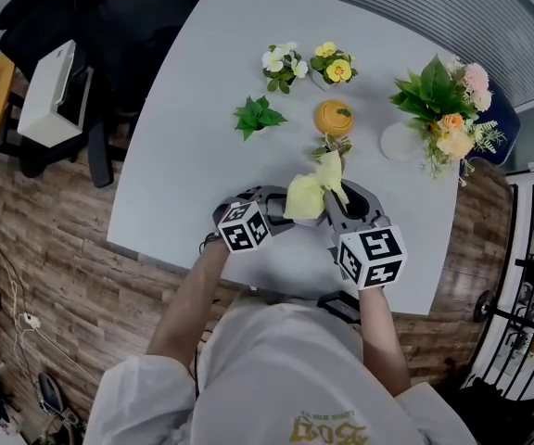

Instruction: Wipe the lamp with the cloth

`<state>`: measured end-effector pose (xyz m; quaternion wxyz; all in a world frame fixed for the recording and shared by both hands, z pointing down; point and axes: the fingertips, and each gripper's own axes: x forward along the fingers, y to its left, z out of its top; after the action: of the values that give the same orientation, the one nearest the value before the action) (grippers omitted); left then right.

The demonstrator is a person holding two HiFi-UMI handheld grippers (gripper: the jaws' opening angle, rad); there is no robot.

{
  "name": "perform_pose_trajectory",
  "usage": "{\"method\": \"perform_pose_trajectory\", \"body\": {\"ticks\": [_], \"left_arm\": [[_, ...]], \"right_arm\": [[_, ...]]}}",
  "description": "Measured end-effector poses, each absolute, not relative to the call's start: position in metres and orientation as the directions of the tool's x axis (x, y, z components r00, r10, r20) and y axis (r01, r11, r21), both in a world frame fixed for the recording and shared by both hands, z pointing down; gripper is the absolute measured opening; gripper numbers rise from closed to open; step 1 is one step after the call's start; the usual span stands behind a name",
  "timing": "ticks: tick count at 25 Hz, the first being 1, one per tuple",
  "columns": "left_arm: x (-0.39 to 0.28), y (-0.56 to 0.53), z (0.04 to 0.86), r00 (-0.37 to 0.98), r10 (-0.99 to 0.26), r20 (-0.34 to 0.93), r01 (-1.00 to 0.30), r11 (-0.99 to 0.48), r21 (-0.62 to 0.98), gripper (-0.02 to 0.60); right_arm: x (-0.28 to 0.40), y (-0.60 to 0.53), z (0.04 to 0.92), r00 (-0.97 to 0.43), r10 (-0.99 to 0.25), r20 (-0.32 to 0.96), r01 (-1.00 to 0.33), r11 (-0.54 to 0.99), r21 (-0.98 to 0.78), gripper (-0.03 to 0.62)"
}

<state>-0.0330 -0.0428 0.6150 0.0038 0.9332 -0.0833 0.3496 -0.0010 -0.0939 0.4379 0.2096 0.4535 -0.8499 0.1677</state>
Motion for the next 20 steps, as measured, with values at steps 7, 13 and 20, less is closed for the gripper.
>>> {"method": "perform_pose_trajectory", "body": {"ticks": [7,13,20], "left_arm": [[-0.032,-0.043,0.615,0.740,-0.152,0.655,-0.160,-0.986,-0.048,0.264],[-0.032,-0.042,0.615,0.740,-0.149,0.656,-0.158,-0.986,-0.046,0.265],[-0.032,-0.043,0.615,0.741,-0.151,0.654,-0.157,-0.986,-0.050,0.265]], "right_arm": [[0.005,-0.085,0.438,-0.498,-0.705,0.505,-0.844,0.528,-0.094,0.066],[0.007,-0.073,0.436,-0.489,-0.707,0.510,-0.839,0.542,-0.053,0.066],[0.008,-0.061,0.434,-0.488,-0.712,0.505,-0.834,0.550,-0.031,0.066]]}}
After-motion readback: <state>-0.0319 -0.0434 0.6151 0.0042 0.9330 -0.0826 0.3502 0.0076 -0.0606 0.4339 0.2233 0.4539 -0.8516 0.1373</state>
